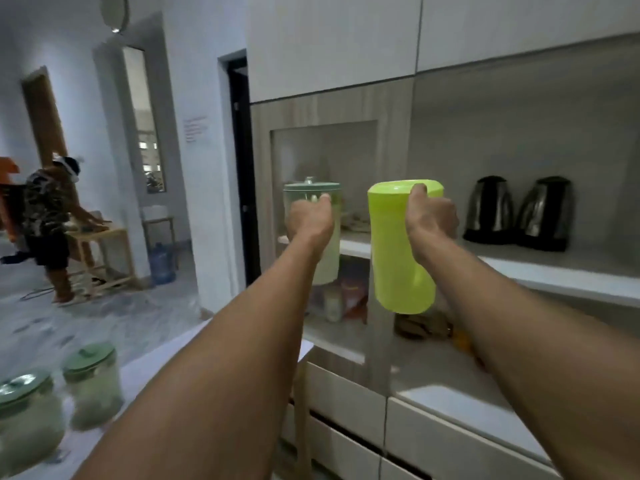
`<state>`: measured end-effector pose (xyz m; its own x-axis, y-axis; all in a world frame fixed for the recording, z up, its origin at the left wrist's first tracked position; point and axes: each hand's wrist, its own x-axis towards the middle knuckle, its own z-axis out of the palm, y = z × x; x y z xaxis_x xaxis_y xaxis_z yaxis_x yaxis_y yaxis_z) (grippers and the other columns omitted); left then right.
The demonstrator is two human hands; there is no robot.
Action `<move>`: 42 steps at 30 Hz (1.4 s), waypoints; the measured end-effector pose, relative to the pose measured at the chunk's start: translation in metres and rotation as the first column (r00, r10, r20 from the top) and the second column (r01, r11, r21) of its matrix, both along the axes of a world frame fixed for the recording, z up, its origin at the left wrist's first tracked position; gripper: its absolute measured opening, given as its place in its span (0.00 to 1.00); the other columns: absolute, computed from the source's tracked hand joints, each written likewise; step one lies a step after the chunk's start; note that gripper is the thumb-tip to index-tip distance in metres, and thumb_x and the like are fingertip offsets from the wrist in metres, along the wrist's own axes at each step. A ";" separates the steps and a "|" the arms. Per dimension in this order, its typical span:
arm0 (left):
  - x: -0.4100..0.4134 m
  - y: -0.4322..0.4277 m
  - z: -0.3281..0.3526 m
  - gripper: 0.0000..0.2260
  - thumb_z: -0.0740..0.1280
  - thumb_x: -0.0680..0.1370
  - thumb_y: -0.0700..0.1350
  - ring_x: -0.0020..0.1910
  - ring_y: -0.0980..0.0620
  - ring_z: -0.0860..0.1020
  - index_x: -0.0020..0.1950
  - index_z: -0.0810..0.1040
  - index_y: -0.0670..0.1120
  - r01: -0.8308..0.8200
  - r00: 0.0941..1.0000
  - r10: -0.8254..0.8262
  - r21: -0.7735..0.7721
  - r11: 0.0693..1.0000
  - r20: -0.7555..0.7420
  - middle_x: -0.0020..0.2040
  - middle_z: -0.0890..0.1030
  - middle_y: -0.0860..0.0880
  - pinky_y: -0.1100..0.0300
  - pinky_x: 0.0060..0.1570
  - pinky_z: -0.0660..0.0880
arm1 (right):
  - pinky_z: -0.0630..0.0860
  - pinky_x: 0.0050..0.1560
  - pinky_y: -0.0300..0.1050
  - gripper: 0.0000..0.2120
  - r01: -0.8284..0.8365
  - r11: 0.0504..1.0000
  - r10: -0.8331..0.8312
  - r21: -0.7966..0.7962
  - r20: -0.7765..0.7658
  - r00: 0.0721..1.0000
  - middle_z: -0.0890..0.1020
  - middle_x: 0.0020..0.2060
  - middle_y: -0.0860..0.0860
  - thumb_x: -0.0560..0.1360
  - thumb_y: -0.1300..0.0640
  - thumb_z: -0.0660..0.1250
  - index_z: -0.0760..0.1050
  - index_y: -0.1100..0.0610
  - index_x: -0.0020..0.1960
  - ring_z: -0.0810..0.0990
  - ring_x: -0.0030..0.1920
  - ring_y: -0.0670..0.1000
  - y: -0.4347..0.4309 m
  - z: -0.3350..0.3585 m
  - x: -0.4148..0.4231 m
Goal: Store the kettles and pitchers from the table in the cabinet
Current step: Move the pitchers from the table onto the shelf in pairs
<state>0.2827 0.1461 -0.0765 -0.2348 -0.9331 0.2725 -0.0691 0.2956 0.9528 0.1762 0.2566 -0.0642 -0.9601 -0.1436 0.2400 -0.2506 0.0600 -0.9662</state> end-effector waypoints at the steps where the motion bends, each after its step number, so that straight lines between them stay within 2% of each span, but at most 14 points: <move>1: -0.020 0.008 0.005 0.19 0.63 0.78 0.55 0.52 0.42 0.82 0.54 0.82 0.39 0.032 0.999 -0.032 -0.013 0.999 0.008 0.52 0.84 0.42 0.53 0.52 0.79 | 0.76 0.59 0.52 0.27 0.027 1.000 -0.027 -0.005 0.000 1.000 0.81 0.61 0.61 0.78 0.43 0.57 0.78 0.64 0.61 0.80 0.60 0.63 0.009 0.004 -0.017; 6: -0.128 0.036 0.019 0.19 0.62 0.79 0.54 0.50 0.42 0.83 0.52 0.81 0.38 0.170 0.985 -0.168 -0.054 0.984 0.042 0.51 0.84 0.41 0.54 0.46 0.77 | 0.75 0.56 0.52 0.26 0.151 0.988 -0.151 -0.016 -0.020 0.988 0.81 0.61 0.61 0.79 0.44 0.57 0.77 0.64 0.62 0.80 0.59 0.63 0.043 0.015 -0.112; 9: -0.190 0.039 0.021 0.18 0.62 0.79 0.53 0.49 0.43 0.82 0.48 0.80 0.39 0.201 0.979 -0.198 -0.059 0.978 0.052 0.50 0.83 0.42 0.54 0.50 0.78 | 0.77 0.59 0.56 0.27 0.157 0.987 -0.158 -0.020 -0.032 0.987 0.82 0.59 0.61 0.77 0.42 0.58 0.77 0.64 0.60 0.81 0.58 0.64 0.043 0.014 -0.170; 12: -0.251 0.028 0.029 0.21 0.63 0.77 0.55 0.53 0.41 0.82 0.54 0.80 0.38 0.191 0.981 -0.190 -0.057 0.980 0.024 0.54 0.84 0.40 0.49 0.57 0.78 | 0.78 0.59 0.60 0.28 0.138 0.990 -0.139 -0.026 -0.042 0.989 0.82 0.58 0.62 0.76 0.41 0.59 0.77 0.65 0.59 0.81 0.57 0.65 0.031 0.015 -0.227; 16: -0.324 0.000 0.044 0.23 0.62 0.77 0.56 0.55 0.39 0.81 0.58 0.78 0.37 0.166 0.986 -0.166 -0.034 0.986 0.005 0.56 0.83 0.38 0.48 0.58 0.77 | 0.79 0.57 0.61 0.33 0.101 0.994 -0.103 -0.033 -0.057 0.993 0.83 0.55 0.63 0.71 0.39 0.57 0.79 0.66 0.57 0.82 0.54 0.67 0.003 0.022 -0.294; 22: -0.410 -0.045 0.040 0.21 0.60 0.81 0.53 0.48 0.44 0.78 0.59 0.76 0.35 0.149 0.988 -0.147 -0.037 0.988 0.053 0.53 0.80 0.43 0.55 0.46 0.73 | 0.81 0.53 0.60 0.36 0.040 0.999 -0.042 -0.032 -0.070 0.997 0.85 0.49 0.64 0.65 0.36 0.53 0.80 0.65 0.51 0.84 0.48 0.66 -0.063 0.028 -0.387; 24: -0.436 -0.065 0.035 0.21 0.61 0.80 0.53 0.52 0.43 0.79 0.61 0.76 0.35 0.114 0.992 -0.112 -0.028 0.993 0.059 0.56 0.81 0.42 0.54 0.48 0.74 | 0.81 0.53 0.59 0.37 0.043 0.999 -0.045 -0.033 -0.058 0.997 0.85 0.50 0.64 0.66 0.36 0.53 0.81 0.66 0.52 0.84 0.49 0.66 -0.087 0.026 -0.415; 27: -0.475 -0.098 0.029 0.19 0.60 0.82 0.50 0.52 0.42 0.79 0.61 0.77 0.35 0.099 0.991 -0.097 -0.018 0.995 0.096 0.57 0.80 0.40 0.55 0.46 0.72 | 0.81 0.54 0.60 0.38 0.051 0.998 -0.053 -0.047 -0.045 0.998 0.85 0.52 0.64 0.66 0.36 0.53 0.81 0.66 0.55 0.84 0.51 0.66 -0.120 0.022 -0.452; 30: -0.510 -0.130 0.025 0.17 0.56 0.82 0.46 0.59 0.41 0.78 0.62 0.76 0.35 0.091 0.977 -0.094 0.027 0.995 0.193 0.61 0.79 0.39 0.55 0.50 0.73 | 0.81 0.54 0.63 0.30 -0.006 0.998 0.006 -0.063 -0.008 1.000 0.83 0.48 0.61 0.67 0.35 0.55 0.78 0.61 0.46 0.84 0.51 0.66 -0.152 0.017 -0.486; 32: -0.533 -0.153 0.019 0.20 0.57 0.82 0.49 0.60 0.40 0.79 0.65 0.74 0.36 0.068 0.982 -0.080 0.073 0.995 0.171 0.63 0.79 0.39 0.53 0.54 0.76 | 0.81 0.54 0.65 0.25 -0.032 0.999 0.031 -0.039 -0.024 0.999 0.78 0.44 0.60 0.65 0.32 0.53 0.68 0.55 0.36 0.83 0.49 0.65 -0.176 0.013 -0.507; 35: -0.562 -0.184 0.003 0.22 0.58 0.82 0.49 0.63 0.38 0.77 0.67 0.72 0.34 0.071 0.986 -0.079 0.059 0.996 0.149 0.65 0.76 0.37 0.52 0.58 0.74 | 0.79 0.54 0.64 0.26 -0.056 0.998 0.055 -0.010 -0.058 0.997 0.75 0.43 0.58 0.59 0.28 0.51 0.63 0.52 0.31 0.77 0.43 0.58 -0.215 0.002 -0.542; 38: -0.582 -0.209 -0.017 0.21 0.58 0.82 0.47 0.65 0.37 0.74 0.67 0.70 0.32 0.044 0.985 -0.051 0.044 0.998 0.165 0.67 0.75 0.35 0.51 0.61 0.72 | 0.79 0.55 0.62 0.31 -0.065 0.998 0.066 0.019 -0.056 0.996 0.75 0.44 0.57 0.56 0.26 0.49 0.66 0.54 0.35 0.77 0.44 0.58 -0.255 -0.019 -0.579; 40: -0.595 -0.222 -0.031 0.20 0.58 0.82 0.45 0.65 0.37 0.74 0.68 0.70 0.32 0.043 0.976 -0.049 0.030 0.999 0.213 0.67 0.74 0.35 0.48 0.64 0.72 | 0.80 0.55 0.63 0.35 -0.056 0.998 0.057 0.024 -0.053 0.997 0.75 0.44 0.58 0.61 0.26 0.50 0.71 0.57 0.42 0.81 0.47 0.62 -0.276 -0.031 -0.603; 42: -0.610 -0.235 -0.042 0.20 0.58 0.82 0.45 0.64 0.37 0.75 0.68 0.71 0.33 0.036 0.971 -0.042 0.029 0.999 0.237 0.66 0.75 0.36 0.48 0.63 0.73 | 0.80 0.54 0.64 0.32 -0.055 0.998 0.056 0.021 -0.040 0.998 0.75 0.43 0.59 0.67 0.29 0.53 0.71 0.58 0.46 0.79 0.44 0.61 -0.293 -0.038 -0.626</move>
<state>-0.3272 -0.0890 -0.1189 -0.3260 -0.9278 0.1815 -0.2833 0.2791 0.9175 -0.4500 -0.0365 -0.1020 -0.9400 -0.2013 0.2753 -0.2932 0.0645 -0.9539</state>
